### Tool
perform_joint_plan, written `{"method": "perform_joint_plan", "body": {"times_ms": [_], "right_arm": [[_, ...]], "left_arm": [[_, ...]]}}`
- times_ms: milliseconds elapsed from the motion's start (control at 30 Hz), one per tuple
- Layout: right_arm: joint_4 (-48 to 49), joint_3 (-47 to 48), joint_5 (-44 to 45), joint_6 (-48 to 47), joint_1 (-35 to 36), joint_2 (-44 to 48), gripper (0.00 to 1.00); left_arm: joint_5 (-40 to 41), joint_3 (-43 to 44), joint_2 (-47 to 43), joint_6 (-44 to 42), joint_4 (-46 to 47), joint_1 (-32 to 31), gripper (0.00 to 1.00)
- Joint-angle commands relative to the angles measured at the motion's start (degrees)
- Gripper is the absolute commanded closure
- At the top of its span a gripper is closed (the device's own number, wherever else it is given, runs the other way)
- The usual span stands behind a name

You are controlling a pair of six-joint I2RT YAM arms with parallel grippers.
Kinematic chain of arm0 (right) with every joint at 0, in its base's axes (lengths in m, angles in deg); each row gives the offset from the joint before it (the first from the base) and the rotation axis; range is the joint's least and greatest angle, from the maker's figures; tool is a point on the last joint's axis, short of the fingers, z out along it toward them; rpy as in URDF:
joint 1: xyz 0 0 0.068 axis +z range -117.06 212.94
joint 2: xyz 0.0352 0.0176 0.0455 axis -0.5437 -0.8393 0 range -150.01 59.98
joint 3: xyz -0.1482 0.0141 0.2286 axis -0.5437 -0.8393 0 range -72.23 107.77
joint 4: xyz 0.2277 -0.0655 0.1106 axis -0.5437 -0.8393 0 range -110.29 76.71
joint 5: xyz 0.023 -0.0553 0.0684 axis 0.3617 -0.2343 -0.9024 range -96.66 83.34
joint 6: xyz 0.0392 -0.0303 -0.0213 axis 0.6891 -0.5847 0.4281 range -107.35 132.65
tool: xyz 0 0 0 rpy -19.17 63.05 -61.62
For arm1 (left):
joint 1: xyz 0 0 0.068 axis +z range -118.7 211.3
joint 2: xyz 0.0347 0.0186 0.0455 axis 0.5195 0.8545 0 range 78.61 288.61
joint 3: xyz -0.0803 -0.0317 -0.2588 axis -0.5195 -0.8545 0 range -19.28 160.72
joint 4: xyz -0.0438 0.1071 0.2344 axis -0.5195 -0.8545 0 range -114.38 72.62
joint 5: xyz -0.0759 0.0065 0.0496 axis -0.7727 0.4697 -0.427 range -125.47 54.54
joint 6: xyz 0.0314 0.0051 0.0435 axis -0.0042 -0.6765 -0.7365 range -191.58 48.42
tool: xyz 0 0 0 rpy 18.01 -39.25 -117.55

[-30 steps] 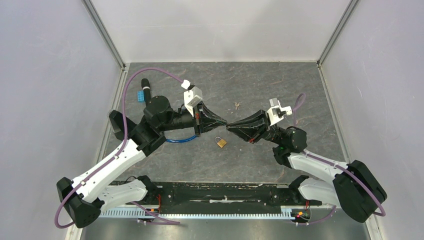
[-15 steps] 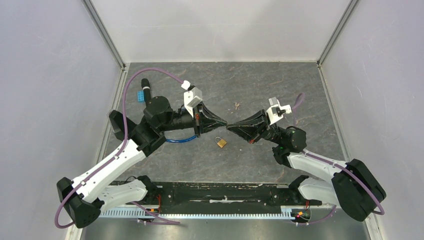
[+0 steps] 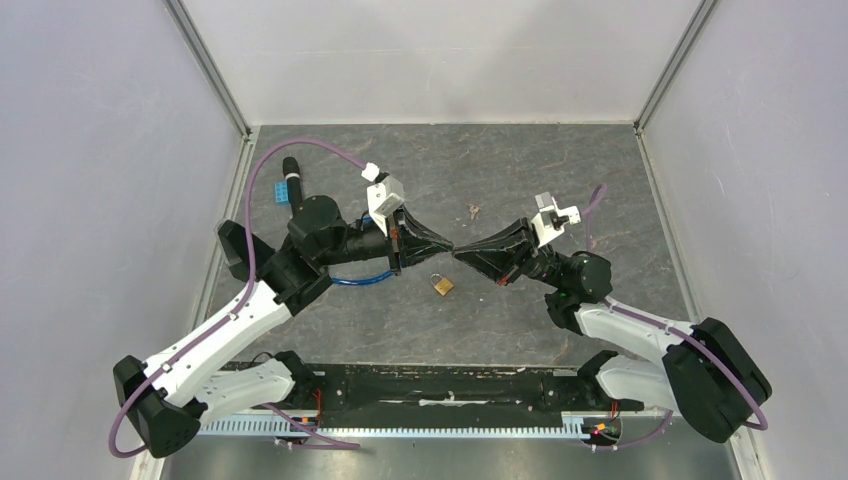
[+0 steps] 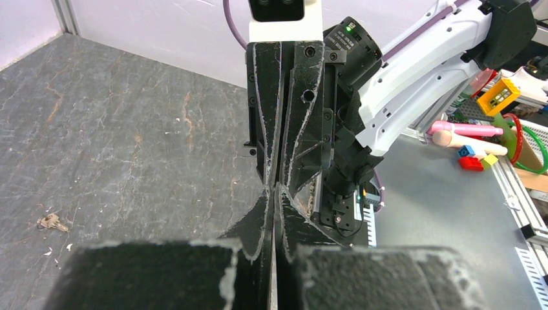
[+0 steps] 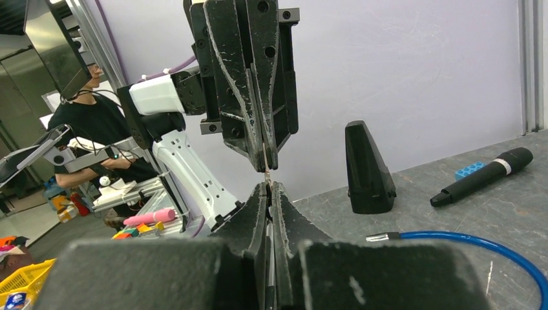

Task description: Unlock with the key

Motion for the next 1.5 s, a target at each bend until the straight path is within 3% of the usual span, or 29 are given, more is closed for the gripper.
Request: {"method": "perform_joint_plan", "body": {"times_ms": [0, 133, 933, 1000, 1233, 1467], "right_arm": [[2.9, 0.7, 0.3, 1.2, -0.2, 1.0, 0.92], [3.0, 0.8, 0.2, 1.9, -0.1, 0.8, 0.85], [-1.7, 4.5, -3.9, 1.5, -0.1, -0.4, 0.78], [-3.1, 4.8, -4.1, 0.7, -0.1, -0.1, 0.79], [-4.7, 5.0, -4.8, -0.6, -0.1, 0.2, 1.0], [-5.8, 4.0, -5.6, -1.0, -0.3, 0.7, 1.0]], "left_arm": [[0.7, -0.5, 0.0, 3.3, 2.9, -0.1, 0.98], [1.3, -0.5, 0.0, 3.3, 3.3, -0.1, 0.98], [0.0, 0.5, 0.2, 0.8, -0.4, -0.2, 0.98], [-0.1, 0.6, 0.2, 0.6, -0.6, -0.2, 0.98], [0.8, 0.7, 0.0, 0.5, -0.6, -0.2, 0.98], [3.0, 0.8, -0.6, 1.2, -0.9, -0.3, 0.98]]}}
